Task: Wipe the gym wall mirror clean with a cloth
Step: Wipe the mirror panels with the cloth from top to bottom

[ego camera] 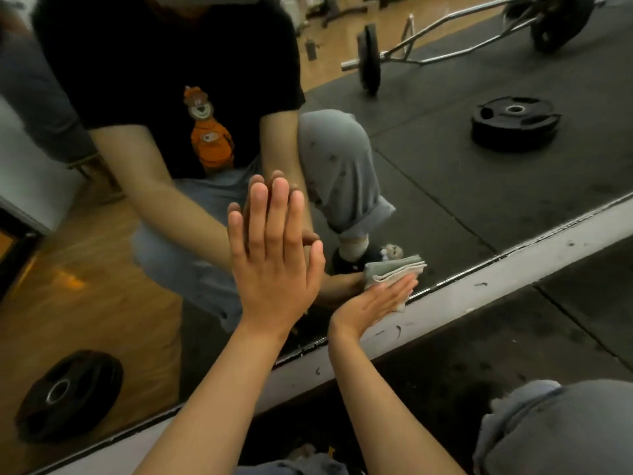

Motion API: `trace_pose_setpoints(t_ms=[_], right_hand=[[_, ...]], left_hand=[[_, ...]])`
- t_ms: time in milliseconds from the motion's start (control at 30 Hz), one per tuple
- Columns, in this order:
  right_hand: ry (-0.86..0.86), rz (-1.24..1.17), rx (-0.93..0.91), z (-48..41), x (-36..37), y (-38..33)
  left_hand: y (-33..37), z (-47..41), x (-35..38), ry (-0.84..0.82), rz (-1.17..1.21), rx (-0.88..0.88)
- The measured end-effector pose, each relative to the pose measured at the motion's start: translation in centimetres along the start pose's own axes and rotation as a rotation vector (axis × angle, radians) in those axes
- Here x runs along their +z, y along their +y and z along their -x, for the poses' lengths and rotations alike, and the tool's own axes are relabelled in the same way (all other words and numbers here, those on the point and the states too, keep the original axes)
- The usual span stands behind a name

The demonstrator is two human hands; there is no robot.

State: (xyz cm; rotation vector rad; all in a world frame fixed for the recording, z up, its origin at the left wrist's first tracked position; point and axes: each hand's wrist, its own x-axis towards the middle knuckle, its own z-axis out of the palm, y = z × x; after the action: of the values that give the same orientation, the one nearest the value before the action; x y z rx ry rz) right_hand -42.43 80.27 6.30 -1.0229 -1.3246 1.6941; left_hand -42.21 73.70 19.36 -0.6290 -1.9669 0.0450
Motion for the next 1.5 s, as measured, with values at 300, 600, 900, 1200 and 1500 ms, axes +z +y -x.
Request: trace_pose_setpoints(t_ms=[300,600,900,1200,1500], right_hand=[[0.054,-0.05,0.226,-0.4,0.8,-2.7],[-0.115,0.057,-0.384,-1.3,0.4,-14.5],[-0.103,0.201,-0.815,-5.0,-0.1,-17.2],[0.01,0.118,-0.32,-11.1,-3.1,-5.2],[0.097,-0.002,0.161,-11.7,-3.3,-3.4]], left_hand=[[-0.3,0.0,0.1,0.0,-0.008,-0.005],[0.1,-0.5,-1.8,-0.03,0.137,-0.055],[2.5,-4.2,-2.7,0.041,0.136,0.027],[2.6,-3.7,-0.4,-0.024,0.024,0.043],[2.9,-3.8,-0.1,-0.036,-0.009,0.021]])
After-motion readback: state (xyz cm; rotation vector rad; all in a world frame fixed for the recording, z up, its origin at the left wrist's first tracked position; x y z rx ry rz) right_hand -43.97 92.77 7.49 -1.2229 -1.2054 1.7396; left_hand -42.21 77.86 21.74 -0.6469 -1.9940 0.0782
